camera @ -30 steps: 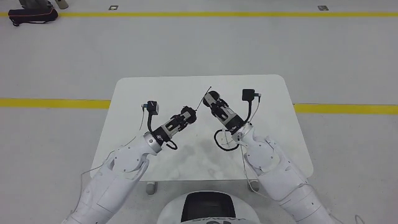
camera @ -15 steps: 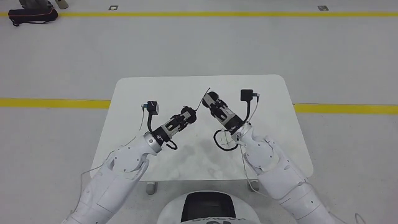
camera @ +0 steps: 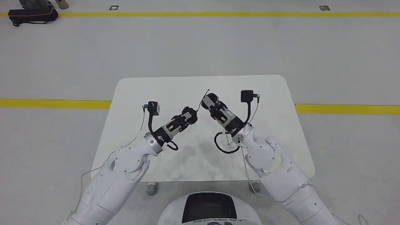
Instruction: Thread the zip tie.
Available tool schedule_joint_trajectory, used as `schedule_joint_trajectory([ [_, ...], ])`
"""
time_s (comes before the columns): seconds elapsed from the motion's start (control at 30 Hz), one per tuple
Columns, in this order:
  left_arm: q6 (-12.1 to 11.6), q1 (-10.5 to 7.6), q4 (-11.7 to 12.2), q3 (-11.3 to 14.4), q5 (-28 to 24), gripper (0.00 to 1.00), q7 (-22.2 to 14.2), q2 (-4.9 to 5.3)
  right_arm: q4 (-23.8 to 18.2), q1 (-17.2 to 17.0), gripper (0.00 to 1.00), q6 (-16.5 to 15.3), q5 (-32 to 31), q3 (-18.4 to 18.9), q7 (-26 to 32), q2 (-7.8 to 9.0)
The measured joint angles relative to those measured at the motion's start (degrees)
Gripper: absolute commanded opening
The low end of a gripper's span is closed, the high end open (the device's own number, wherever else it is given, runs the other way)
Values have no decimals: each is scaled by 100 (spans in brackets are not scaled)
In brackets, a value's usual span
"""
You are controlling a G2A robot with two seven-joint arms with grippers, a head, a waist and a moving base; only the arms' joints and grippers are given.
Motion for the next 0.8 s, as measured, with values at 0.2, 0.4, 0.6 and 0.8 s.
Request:
schedule_joint_trajectory([
  [0.2,0,0,0,0,0,0,0,0,-50,7,0,0,46,-42,10,51],
  [0.4,0,0,0,0,0,0,0,0,-137,13,0,0,116,-106,-1,103],
  [0.6,0,0,0,0,0,0,0,0,-116,50,0,0,155,-177,-9,147],
  [0.8,0,0,0,0,0,0,0,0,-119,76,0,0,172,-190,-159,184],
])
